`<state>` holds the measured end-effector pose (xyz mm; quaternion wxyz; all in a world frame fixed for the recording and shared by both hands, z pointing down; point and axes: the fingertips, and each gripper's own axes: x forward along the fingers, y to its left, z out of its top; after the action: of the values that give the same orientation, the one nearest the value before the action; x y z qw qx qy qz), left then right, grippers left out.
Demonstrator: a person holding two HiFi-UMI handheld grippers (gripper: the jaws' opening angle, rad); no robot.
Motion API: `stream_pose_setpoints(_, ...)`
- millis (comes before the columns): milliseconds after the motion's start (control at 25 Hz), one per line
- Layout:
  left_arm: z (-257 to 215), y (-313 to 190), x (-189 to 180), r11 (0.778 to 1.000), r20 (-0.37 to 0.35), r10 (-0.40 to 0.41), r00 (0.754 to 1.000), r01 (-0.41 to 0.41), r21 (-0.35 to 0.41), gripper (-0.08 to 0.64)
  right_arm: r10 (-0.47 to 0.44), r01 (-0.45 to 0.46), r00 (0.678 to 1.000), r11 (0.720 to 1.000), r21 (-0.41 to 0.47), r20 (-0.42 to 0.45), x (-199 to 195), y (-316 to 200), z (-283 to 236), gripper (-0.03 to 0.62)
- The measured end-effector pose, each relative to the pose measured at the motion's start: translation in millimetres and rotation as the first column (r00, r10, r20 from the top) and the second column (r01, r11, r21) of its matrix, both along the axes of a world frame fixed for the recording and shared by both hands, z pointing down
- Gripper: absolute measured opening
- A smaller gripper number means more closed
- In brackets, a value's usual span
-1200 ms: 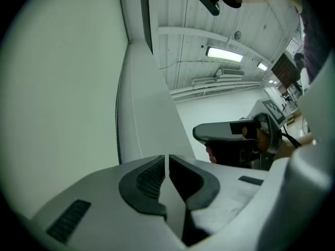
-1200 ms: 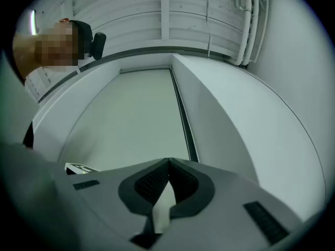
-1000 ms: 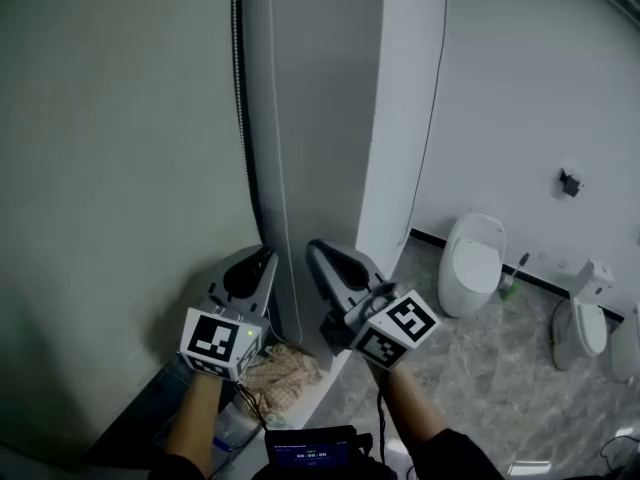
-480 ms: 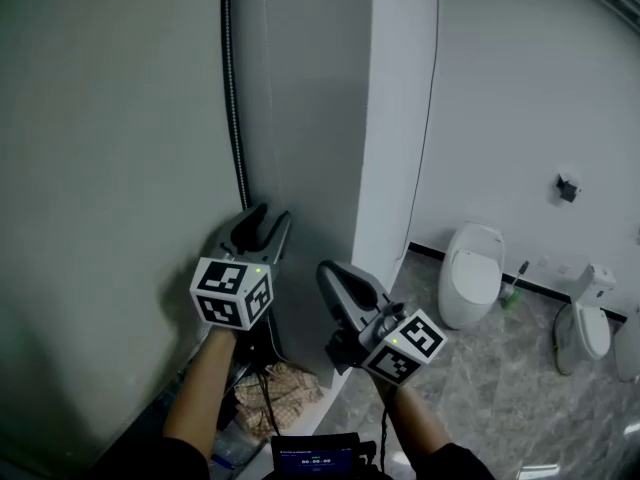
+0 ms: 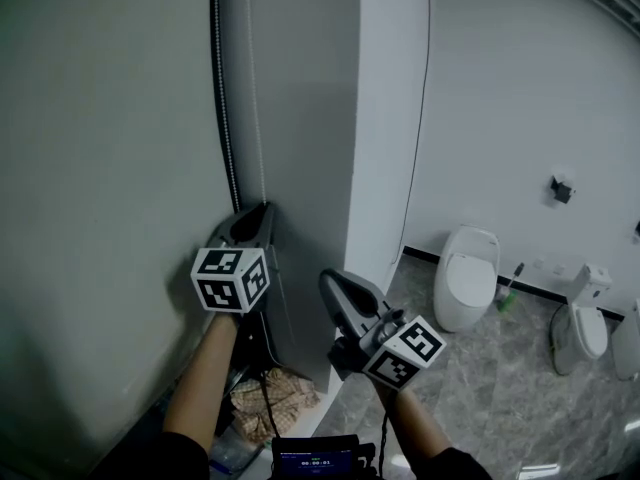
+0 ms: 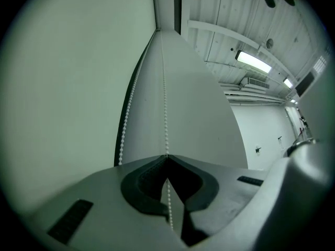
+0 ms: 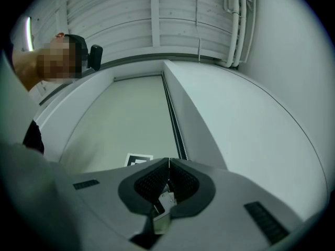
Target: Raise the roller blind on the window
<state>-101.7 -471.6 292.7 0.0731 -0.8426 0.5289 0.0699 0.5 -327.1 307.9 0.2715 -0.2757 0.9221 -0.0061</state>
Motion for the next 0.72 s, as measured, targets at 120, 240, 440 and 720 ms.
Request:
stream_pose_setpoints(120,-1.2,0.4,1.2,1.000,0.021,0.013,1.000,-0.013,0.009,0.011,-0.004,0.004,1.000,1.000,-0.014,-0.009,-5.5,-10.3,3.4,0.009)
stream_pose_setpoints(240,11.1,19.1,5.2,0.999,0.077,0.022,0.997,-0.025,0.035,0.010,0.000,0.000,1.000,1.000,-0.022,-0.021,-11.2,-12.9,6.3,0.009)
stream_pose_setpoints(440,4.1,64.0,13.3,0.981,0.227,-0.055,0.972,0.010,0.195,0.009,-0.031,0.028,0.996,0.999,-0.032,-0.079,-25.7,-23.4,-29.6,0.011)
stream_pose_setpoints(720,47.9,101.8,5.0,0.995,0.222,0.047,0.974,-0.065,0.074,0.009,-0.106,0.108,0.988,0.994,0.013,-0.113,-67.9,-27.3,-88.2,0.015)
